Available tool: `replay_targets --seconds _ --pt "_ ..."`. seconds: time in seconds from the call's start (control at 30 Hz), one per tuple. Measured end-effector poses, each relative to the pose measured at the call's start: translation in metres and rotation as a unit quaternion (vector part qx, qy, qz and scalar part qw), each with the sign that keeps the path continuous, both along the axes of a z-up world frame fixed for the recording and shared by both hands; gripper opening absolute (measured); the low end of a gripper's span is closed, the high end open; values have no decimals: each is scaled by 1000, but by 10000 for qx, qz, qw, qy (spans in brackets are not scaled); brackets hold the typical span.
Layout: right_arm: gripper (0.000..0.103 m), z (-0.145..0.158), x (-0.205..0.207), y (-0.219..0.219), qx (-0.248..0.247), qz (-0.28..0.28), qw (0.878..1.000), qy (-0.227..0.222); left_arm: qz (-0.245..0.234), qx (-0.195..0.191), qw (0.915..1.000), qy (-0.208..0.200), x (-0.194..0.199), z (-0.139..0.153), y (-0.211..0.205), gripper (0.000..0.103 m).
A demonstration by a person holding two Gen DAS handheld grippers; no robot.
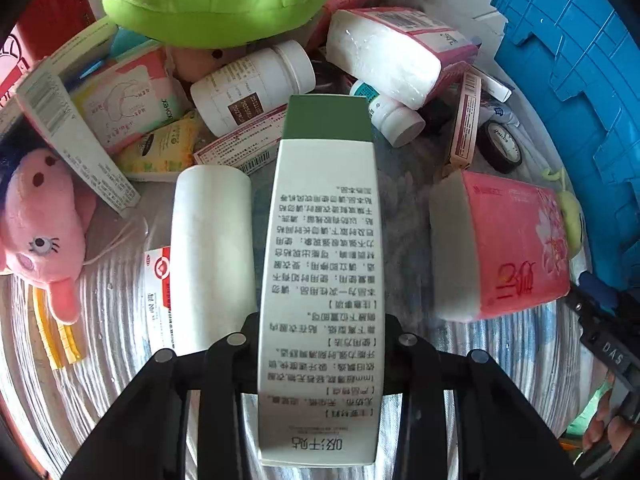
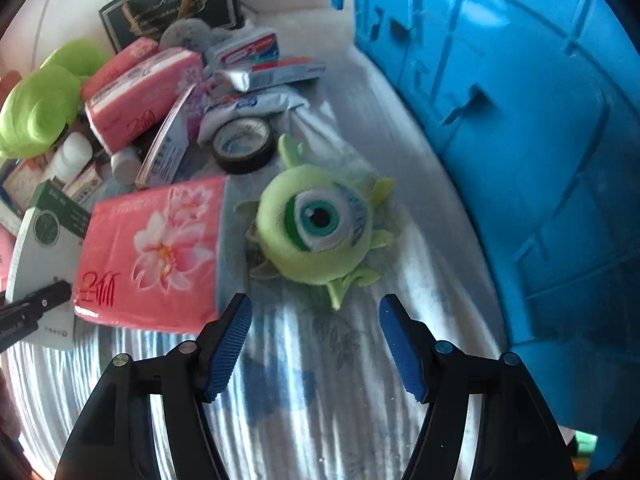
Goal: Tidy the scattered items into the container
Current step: 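Grasp the white-green lotion box with the left tool while the right grasps the pink tissue pack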
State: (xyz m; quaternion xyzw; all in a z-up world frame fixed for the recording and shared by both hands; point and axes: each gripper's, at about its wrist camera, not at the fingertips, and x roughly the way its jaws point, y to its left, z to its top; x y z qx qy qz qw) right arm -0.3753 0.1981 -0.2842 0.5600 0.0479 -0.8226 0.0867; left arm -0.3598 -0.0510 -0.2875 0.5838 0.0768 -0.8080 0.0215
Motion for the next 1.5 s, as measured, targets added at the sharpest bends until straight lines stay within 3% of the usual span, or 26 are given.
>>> replay_targets --seconds 0.07,0.17,0.23,0.3,0.33,0.37,0.5,0.57,0.83,0.9,0.93,1.07,1.23,1.5 --pt "64 1 12 -18 -347 583 9973 -268 57 -42 9999 125 7 12 -2 35" --pt "64 14 36 -49 -956 1652 9800 -556 153 -100 9996 228 16 24 -7 35" --pt "65 32 39 -55 -992 1875 9770 -240 248 -98 9993 254 22 26 -8 35" --pt "76 47 31 -56 -1009 1866 9772 68 338 -102 9990 274 26 26 -8 35" --pt "90 51 27 -57 -968 1882 9772 150 384 -96 9988 285 29 26 -8 35" --pt "95 53 24 -61 -904 1952 9764 205 418 -100 9987 291 33 25 -9 35" --pt "97 40 18 -84 -609 2426 9680 193 487 -161 9982 304 45 21 -13 35" --pt "103 26 11 -91 -435 2534 9663 110 480 -213 9981 323 51 19 -16 35" --pt "103 3 -11 -112 -354 2704 9621 31 475 -403 9973 396 47 17 -12 34" --pt "96 1 -17 -115 -298 2697 9625 -45 445 -411 9972 431 47 20 -13 34" --pt "88 3 -18 -114 -359 2690 9624 -128 421 -433 9971 467 47 23 -12 34" --pt "87 32 -11 -102 -378 2549 9661 128 401 -397 9958 717 48 43 -12 34" --pt "87 89 3 -84 -598 2386 9673 627 314 -417 9907 1254 51 89 -12 34" --pt "87 187 44 -97 -692 2164 9579 1756 11 -443 9743 2210 73 167 -10 34"
